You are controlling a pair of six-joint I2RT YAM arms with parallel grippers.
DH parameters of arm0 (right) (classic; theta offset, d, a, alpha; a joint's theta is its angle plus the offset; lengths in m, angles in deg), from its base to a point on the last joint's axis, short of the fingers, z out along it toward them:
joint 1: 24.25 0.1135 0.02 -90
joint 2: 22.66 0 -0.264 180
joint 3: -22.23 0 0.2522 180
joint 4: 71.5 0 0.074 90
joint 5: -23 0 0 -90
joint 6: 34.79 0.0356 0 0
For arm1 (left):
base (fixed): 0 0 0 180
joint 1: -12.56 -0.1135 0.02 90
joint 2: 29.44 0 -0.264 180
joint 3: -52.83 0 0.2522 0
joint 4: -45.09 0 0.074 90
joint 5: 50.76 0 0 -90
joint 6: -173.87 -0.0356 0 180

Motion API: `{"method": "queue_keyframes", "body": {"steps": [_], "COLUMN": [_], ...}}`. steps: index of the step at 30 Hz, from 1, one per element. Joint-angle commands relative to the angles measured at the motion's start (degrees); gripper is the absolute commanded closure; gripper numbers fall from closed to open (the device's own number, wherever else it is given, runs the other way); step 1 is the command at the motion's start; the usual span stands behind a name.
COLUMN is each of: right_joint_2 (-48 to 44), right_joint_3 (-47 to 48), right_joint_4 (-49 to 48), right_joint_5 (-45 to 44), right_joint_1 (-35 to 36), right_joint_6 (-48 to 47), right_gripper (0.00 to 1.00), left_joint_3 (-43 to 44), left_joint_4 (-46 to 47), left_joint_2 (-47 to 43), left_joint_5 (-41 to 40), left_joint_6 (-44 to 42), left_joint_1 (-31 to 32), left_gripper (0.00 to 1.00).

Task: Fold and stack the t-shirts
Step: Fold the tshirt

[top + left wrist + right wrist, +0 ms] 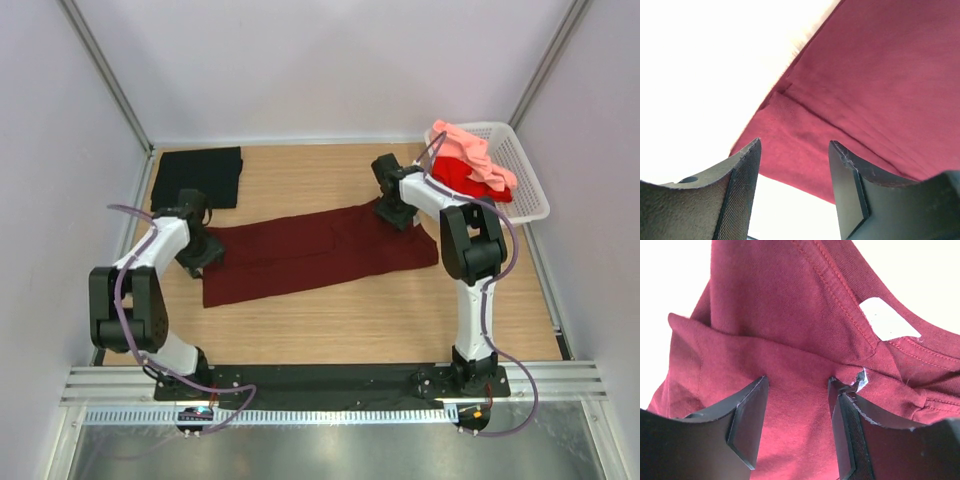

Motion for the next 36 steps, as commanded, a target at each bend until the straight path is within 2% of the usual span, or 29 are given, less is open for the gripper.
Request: {"method": "queue_keyframes", "body": {"steps": [1, 5, 9, 12, 15, 17, 21, 28, 36], "right_joint_2": [4.82, 9.55, 15.61, 21.06, 21.09, 16.27, 5.55, -13.96, -33.12], "right_joint_3": [4.17, 9.61, 18.23, 28.94, 33.01, 28.91, 22.12, 8.42, -6.0], "right_joint_4": [-9.34, -14.98, -18.05, -15.96, -13.14, -14.8, -15.69, -15.25, -13.57], "right_joint_5": [0.38, 4.78, 11.27, 15.67, 17.7, 17.96, 18.05, 19.45, 22.18], "right_joint_1": [-0.22, -0.22, -0.22, -0.3, -0.22, -0.3, -0.3, -0.3, -0.31], "right_joint_6": [-8.5, -16.5, -24.23, -30.13, -34.09, -35.32, -35.41, -34.18, -31.19], "right_gripper": [0.43, 0.42, 0.42, 0.42, 0.42, 0.41, 0.37, 0.35, 0.32], "left_joint_3": [5.01, 6.34, 2.92, 2.56, 4.49, 7.38, 9.59, 9.06, 8.89], "left_joint_4": [-3.35, -2.83, 4.01, 5.78, 6.22, 5.36, 2.02, 1.22, 3.32], "left_joint_2": [-6.34, -7.66, -7.31, -4.42, -0.2, 3.82, 7.98, 6.66, 7.37], "left_joint_5": [-6.23, -5.98, -0.54, 1.14, 4.64, 5.8, 1.69, -7.72, -6.86], "left_joint_6": [1.52, -2.25, -9.45, -13.15, -16.32, -16.94, -15.28, -14.47, -18.43], "left_joint_1": [-0.36, 1.13, 4.73, 7.98, 10.18, 11.59, 15.02, 23.97, 30.4], "left_gripper": [0.42, 0.42, 0.42, 0.42, 0.43, 0.43, 0.44, 0.45, 0.54]}}
